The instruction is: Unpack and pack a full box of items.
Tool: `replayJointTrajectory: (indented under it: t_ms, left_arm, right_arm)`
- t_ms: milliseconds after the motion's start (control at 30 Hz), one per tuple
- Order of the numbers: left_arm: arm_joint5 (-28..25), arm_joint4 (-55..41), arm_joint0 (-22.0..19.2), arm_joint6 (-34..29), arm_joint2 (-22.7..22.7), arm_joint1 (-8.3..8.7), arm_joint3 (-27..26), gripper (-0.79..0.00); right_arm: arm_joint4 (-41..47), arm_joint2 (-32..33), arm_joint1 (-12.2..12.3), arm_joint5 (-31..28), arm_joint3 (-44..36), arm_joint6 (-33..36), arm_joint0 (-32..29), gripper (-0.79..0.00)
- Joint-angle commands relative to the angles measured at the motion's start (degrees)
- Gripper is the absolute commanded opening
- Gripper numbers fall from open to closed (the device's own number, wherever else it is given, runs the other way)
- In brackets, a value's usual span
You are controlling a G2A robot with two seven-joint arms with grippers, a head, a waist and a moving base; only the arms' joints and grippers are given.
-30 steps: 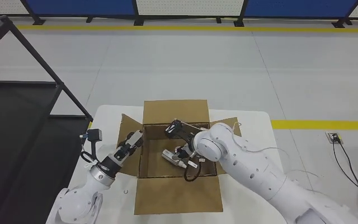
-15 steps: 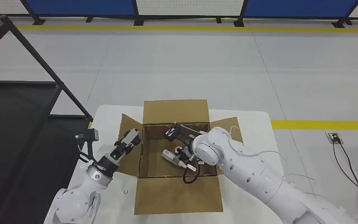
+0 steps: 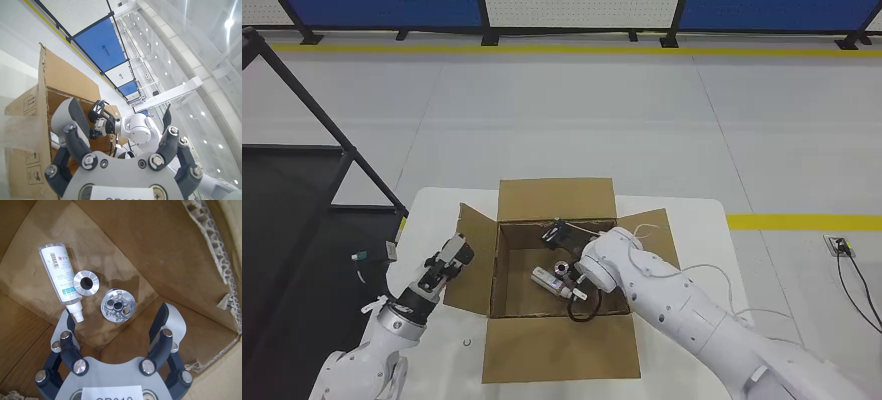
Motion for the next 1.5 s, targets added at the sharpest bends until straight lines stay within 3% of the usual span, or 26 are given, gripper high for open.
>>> replayJointTrajectory:
  t_ms: [0,300,400,467,533,767,833,867,933,1233,1467]
  left_arm:
    - [-0.02,-0.1,0.44,0.14,-0.34,0.04,-0.32,0.0]
    - [-0.24,-0.09,0.86,0.82,-0.37,0.11,-0.84,0.0]
    - [-0.37,-0.28,0.73,1.09,-0.28,0.12,-0.76,0.0]
    - [-0.52,-0.39,0.62,1.37,-0.2,0.11,-0.54,0.0]
    - [-0.59,-0.44,0.53,1.54,-0.14,0.12,-0.39,0.0]
    - [-0.62,-0.72,0.26,1.73,-0.32,0.18,-0.13,0.0]
    - [-0.72,-0.79,0.26,1.77,-0.4,0.2,-0.03,0.0]
    - [-0.75,-0.85,0.25,1.81,-0.43,0.21,0.03,0.0]
    - [-0.73,-1.01,0.15,1.76,-0.44,0.23,0.25,0.0]
    - [-0.2,-0.92,-0.96,1.24,0.17,0.3,0.76,0.0]
    - [0.39,-0.77,-2.17,0.76,0.96,0.34,1.17,0.0]
  right_arm:
    - [-0.1,-0.23,-0.91,-0.18,2.04,-0.27,0.34,0.0]
    - [0.2,-0.67,-4.66,-1.56,10.01,-0.82,1.53,0.0]
    - [0.2,-0.76,-5.71,-2.77,12.17,-0.84,1.88,-0.068]
    - [0.08,-0.75,-6.36,-3.05,13.45,-1.06,2.05,-0.172]
    - [-0.12,-0.77,-6.97,-3.38,14.68,-1.23,2.19,-0.36]
    - [0.64,-0.23,-8.93,-5.14,18.94,-0.49,2.85,-0.462]
    - [0.77,0.0,-9.37,-5.81,19.77,-0.84,3.03,-0.61]
    - [0.77,0.12,-9.54,-6.2,20.15,-1.02,3.12,-0.628]
    - [0.67,0.4,-9.78,-6.9,20.63,-1.48,3.31,-0.785]
    - [-2.72,2.04,-9.02,-5.24,17.09,-1.39,3.08,-0.785]
    - [-8.2,5.86,-5.16,-0.24,4.08,1.04,-0.64,-0.785]
